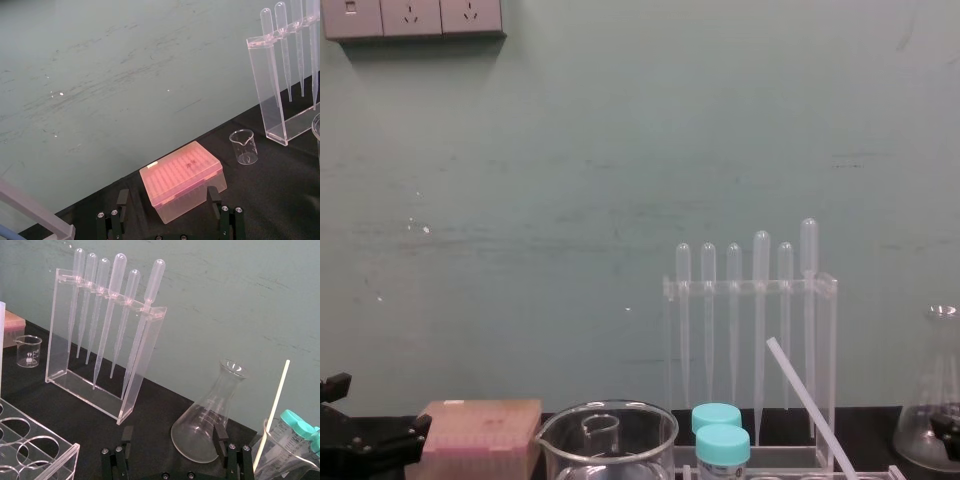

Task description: Pick up the stirring rod with one hand, then place it down.

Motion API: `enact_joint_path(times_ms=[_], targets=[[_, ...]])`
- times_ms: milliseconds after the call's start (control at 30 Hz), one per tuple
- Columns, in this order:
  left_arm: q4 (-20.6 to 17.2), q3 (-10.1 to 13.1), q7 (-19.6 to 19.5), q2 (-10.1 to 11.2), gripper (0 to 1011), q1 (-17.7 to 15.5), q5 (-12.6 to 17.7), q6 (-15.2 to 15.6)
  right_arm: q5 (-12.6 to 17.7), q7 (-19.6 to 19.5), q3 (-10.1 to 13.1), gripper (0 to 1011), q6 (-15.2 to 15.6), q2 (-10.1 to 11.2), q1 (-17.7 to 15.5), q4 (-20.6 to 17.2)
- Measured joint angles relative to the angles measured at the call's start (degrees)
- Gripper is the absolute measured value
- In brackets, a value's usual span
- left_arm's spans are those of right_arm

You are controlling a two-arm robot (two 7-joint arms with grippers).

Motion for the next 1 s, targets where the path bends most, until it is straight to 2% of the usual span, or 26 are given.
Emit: enact_joint_path(times_ms=[1000], targets=[[0.0, 0.0, 0.0, 0.0, 1000, 0.0, 0.0, 0.0, 0.0, 0.0, 0.0, 1003, 0.0, 0.0, 0.0, 0.0]])
